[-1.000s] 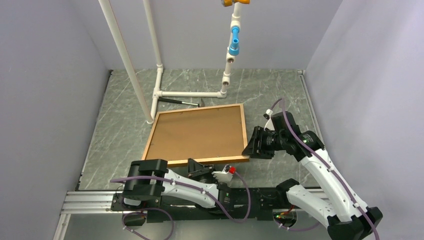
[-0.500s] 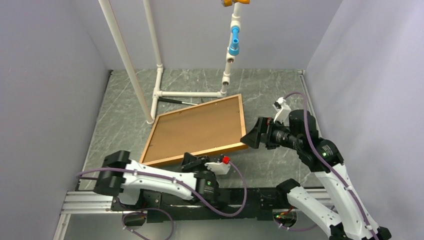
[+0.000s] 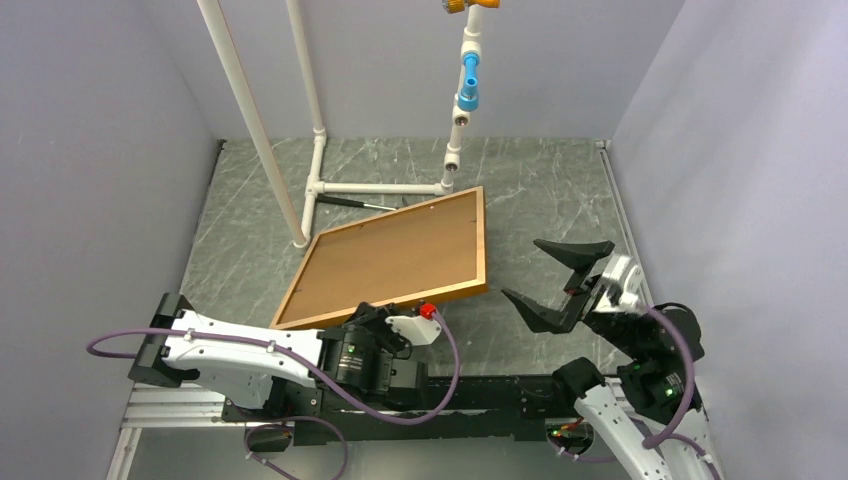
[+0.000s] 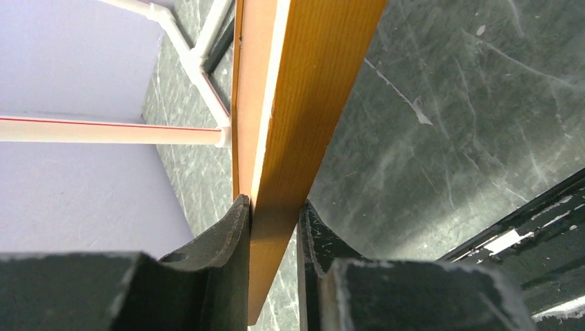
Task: Put the photo into the frame
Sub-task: Turn over the photo frame at the center of the board.
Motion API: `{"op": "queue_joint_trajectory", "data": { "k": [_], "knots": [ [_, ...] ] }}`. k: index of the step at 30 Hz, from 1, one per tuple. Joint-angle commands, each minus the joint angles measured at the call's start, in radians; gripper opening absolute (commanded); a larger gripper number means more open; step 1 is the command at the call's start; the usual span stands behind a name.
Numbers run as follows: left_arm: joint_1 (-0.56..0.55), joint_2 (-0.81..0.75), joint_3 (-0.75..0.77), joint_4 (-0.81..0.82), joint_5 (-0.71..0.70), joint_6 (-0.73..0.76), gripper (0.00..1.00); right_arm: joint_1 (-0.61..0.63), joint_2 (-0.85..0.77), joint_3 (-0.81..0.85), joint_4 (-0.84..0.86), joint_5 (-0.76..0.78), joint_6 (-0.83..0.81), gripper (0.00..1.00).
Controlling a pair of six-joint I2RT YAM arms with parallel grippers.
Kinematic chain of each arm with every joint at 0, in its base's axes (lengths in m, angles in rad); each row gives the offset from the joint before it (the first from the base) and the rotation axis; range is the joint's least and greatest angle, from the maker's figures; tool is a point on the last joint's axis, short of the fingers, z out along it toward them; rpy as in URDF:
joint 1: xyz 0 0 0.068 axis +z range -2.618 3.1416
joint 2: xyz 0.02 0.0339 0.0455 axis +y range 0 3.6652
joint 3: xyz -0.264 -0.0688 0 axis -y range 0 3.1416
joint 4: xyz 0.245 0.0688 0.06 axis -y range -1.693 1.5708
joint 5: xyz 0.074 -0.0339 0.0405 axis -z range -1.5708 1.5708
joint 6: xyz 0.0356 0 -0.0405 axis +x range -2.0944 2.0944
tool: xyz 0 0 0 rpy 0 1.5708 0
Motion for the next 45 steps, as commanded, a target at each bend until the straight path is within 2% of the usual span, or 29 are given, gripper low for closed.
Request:
{"op": "queue_joint_trajectory", "data": {
  "k": [1,6,10,13,16,21,25,29,31,36,45],
  "knots": [
    [-0.008,-0.067,0.014,0.157,0.034,-0.044,0.0,0.003,-0.011,-0.065,0.219,-0.231,-0.338,0.99],
    [-0.008,-0.088,0.005,0.174,0.046,-0.032,0.0,0.003,0.121,0.02,-0.039,-0.415,-0.629,0.98],
    [-0.009,-0.097,-0.008,0.197,0.054,-0.021,0.0,0.004,0.214,0.076,-0.24,-0.477,-0.847,0.96],
    [-0.008,-0.096,-0.013,0.201,0.053,-0.024,0.0,0.004,0.293,0.132,-0.397,-0.513,-1.002,0.9],
    [-0.009,-0.094,-0.012,0.21,0.055,-0.022,0.0,0.005,0.345,0.15,-0.472,-0.545,-1.091,0.86],
    [-0.008,-0.088,-0.002,0.216,0.05,-0.021,0.0,0.006,0.367,0.089,-0.375,-0.568,-1.097,0.8],
    [-0.009,-0.089,0.003,0.231,0.057,-0.007,0.0,0.005,0.382,0.033,-0.282,-0.573,-1.111,0.65],
    [-0.009,-0.098,-0.001,0.252,0.072,0.012,0.0,0.006,0.345,-0.077,-0.048,-0.585,-1.013,0.63],
    [-0.009,-0.102,0.001,0.252,0.077,0.01,0.0,0.007,0.34,-0.101,0.012,-0.58,-0.995,0.62],
    [-0.008,-0.125,-0.007,0.28,0.102,0.032,0.0,0.007,0.376,-0.106,0.032,-0.591,-1.018,0.55],
    [-0.01,-0.123,0.014,0.27,0.108,0.035,0.0,0.012,0.37,-0.096,0.004,-0.634,-1.015,0.26]
  ]
}}
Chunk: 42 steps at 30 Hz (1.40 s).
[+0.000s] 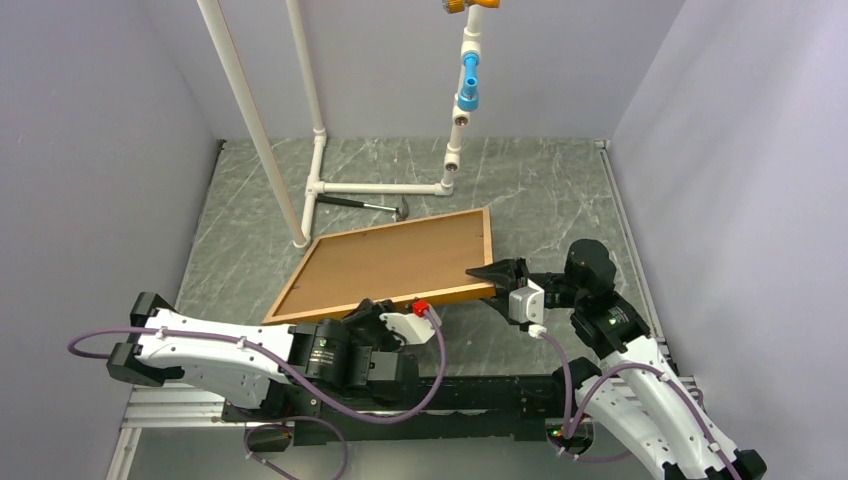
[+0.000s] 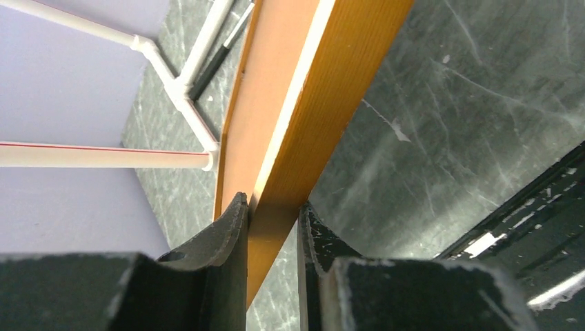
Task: Put the photo into the frame
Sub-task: Turn over the photo frame at the center of the board.
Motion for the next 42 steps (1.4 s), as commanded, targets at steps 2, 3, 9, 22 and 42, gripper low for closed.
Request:
{"op": "queue_joint_trajectory", "data": {
  "k": [2,3,9,22,42],
  "knots": [
    [-0.009,-0.008,0.05,0.122,0.045,-0.104,0.0,0.005,-0.01,0.024,-0.003,-0.075,0.047,0.25],
    [-0.008,-0.004,0.063,0.112,0.037,-0.113,0.02,0.006,-0.012,0.026,-0.021,-0.079,0.04,0.23],
    [-0.016,0.052,0.178,-0.022,-0.025,-0.18,0.45,0.006,-0.037,0.045,-0.105,-0.092,0.031,0.0],
    [-0.069,0.091,0.394,-0.138,-0.149,-0.217,0.99,0.005,-0.03,0.171,-0.228,-0.151,0.165,0.0],
    [-0.073,-0.294,0.258,0.313,-0.075,0.029,0.99,0.003,-0.052,0.212,0.003,-0.186,0.677,0.0]
  ]
}}
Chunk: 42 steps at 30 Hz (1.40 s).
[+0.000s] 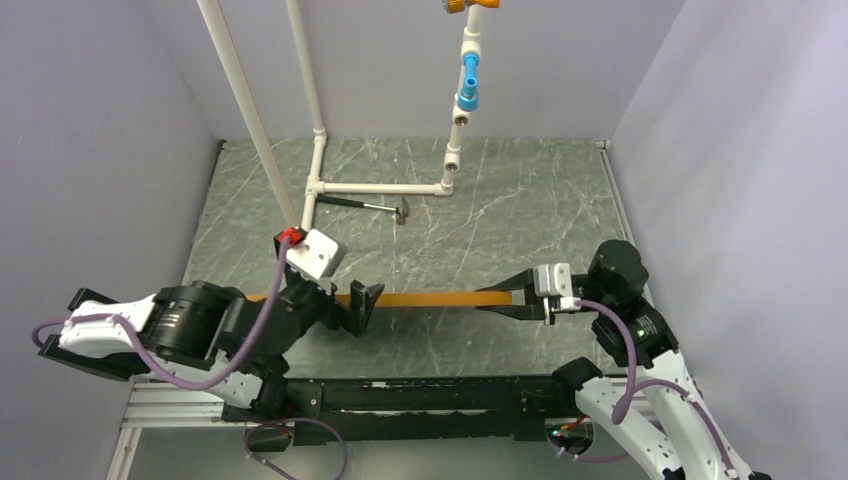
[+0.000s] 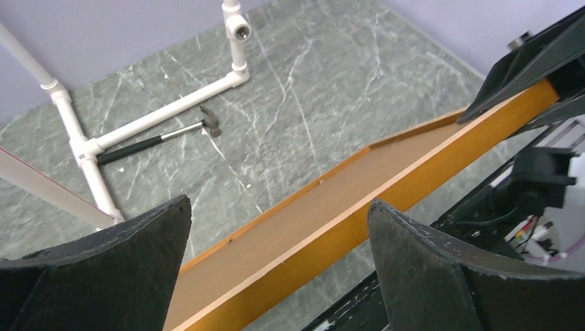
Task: Put the photo into the frame
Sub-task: Turn over the photo frame at the center of the board.
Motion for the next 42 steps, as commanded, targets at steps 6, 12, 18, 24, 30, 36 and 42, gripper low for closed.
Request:
{"op": "queue_joint_trajectory", "data": {
  "k": [6,12,18,24,30,36,42],
  "knots": [
    [-0.008,-0.01,-0.002,0.09,0.011,0.064,0.99,0.0,0.166,0.174,-0.001,-0.036,0.346,0.0],
    [-0.007,0.08,0.041,-0.019,-0.008,-0.006,0.99,-0.036,0.336,0.3,-0.219,-0.081,0.327,0.0],
    [0.02,0.144,0.048,-0.067,0.026,-0.067,0.99,-0.132,0.439,0.313,-0.324,-0.172,0.317,0.0],
    [0.122,0.123,-0.038,0.015,0.152,-0.066,0.99,-0.21,0.509,0.321,-0.479,-0.071,0.288,0.0],
    [0.255,0.077,-0.15,0.102,0.306,-0.07,0.99,-0.256,0.548,0.303,-0.483,0.205,0.391,0.0],
    [0.393,0.043,-0.266,0.108,0.425,-0.113,0.99,-0.259,0.57,0.292,-0.445,0.527,0.492,0.0],
    [0.532,-0.006,-0.406,0.132,0.539,-0.152,0.99,-0.259,0.488,0.181,-0.315,0.808,0.576,0.0]
  ]
}}
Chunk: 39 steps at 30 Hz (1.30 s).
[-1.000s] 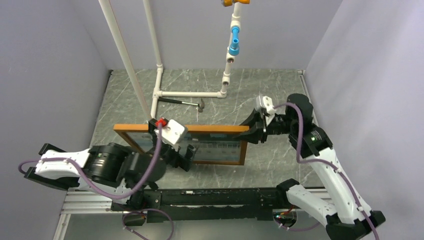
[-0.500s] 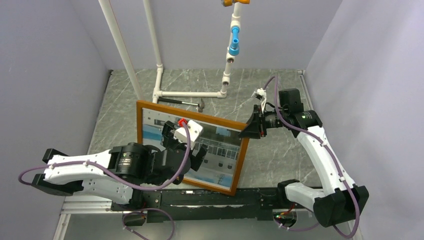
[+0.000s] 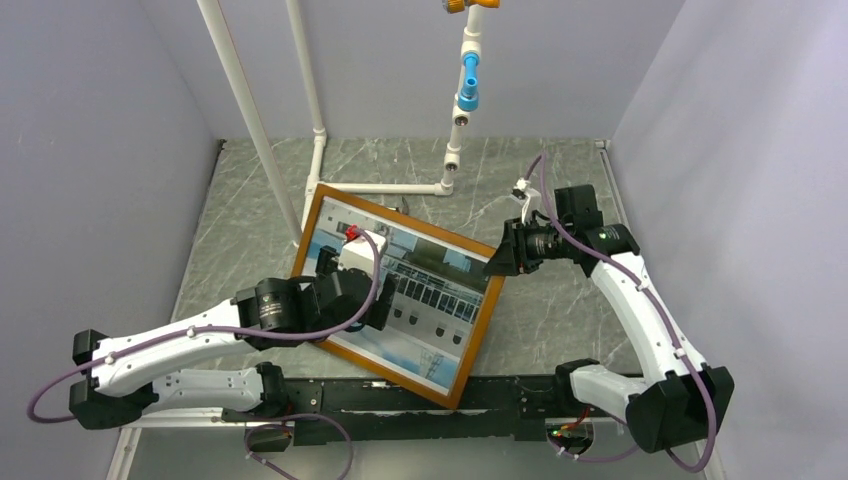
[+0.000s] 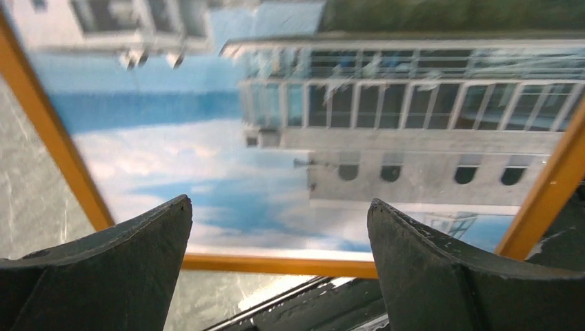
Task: Put the photo into the frame
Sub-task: Turn over the photo frame at the center of the board.
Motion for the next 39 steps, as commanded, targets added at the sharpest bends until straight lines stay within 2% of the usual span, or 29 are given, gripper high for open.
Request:
{"op": "queue_joint_trajectory", "data": {
  "k": [1,6,9,14,17,23,27,31,32,35,39],
  "knots": [
    [0.086,-0.045,-0.078,0.042,0.117,-0.056,0.99,-0.014,-0.086,-0.098,0.193,0.519,0.055,0.0],
    [0.142,-0.074,-0.146,0.052,0.159,-0.074,0.99,-0.019,-0.213,-0.31,0.393,0.561,0.123,0.0],
    [0.166,-0.089,-0.171,0.045,0.169,-0.081,0.99,-0.02,-0.269,-0.369,0.436,0.573,0.133,0.0],
    [0.201,-0.109,-0.205,0.034,0.182,-0.098,1.0,-0.023,-0.255,-0.371,0.401,0.547,0.166,0.0],
    [0.217,-0.111,-0.216,0.03,0.188,-0.104,0.99,-0.026,-0.194,-0.347,0.336,0.525,0.204,0.0],
    [0.241,-0.1,-0.224,0.018,0.195,-0.109,0.99,-0.03,-0.084,-0.325,0.243,0.307,0.238,0.0],
    [0.249,-0.091,-0.231,0.021,0.2,-0.115,0.99,-0.033,-0.119,-0.357,0.266,0.28,0.3,0.0],
    [0.253,-0.083,-0.234,0.03,0.206,-0.116,0.99,-0.034,-0.132,-0.368,0.258,0.342,0.331,0.01],
    [0.253,-0.081,-0.232,0.028,0.205,-0.115,0.99,-0.034,-0.127,-0.363,0.248,0.348,0.329,0.02],
    [0.256,-0.079,-0.227,0.02,0.194,-0.113,0.99,-0.034,-0.104,-0.362,0.23,0.345,0.349,0.24],
    [0.262,-0.078,-0.222,0.015,0.188,-0.113,0.99,-0.034,-0.082,-0.388,0.244,0.293,0.378,0.34]
  ]
}}
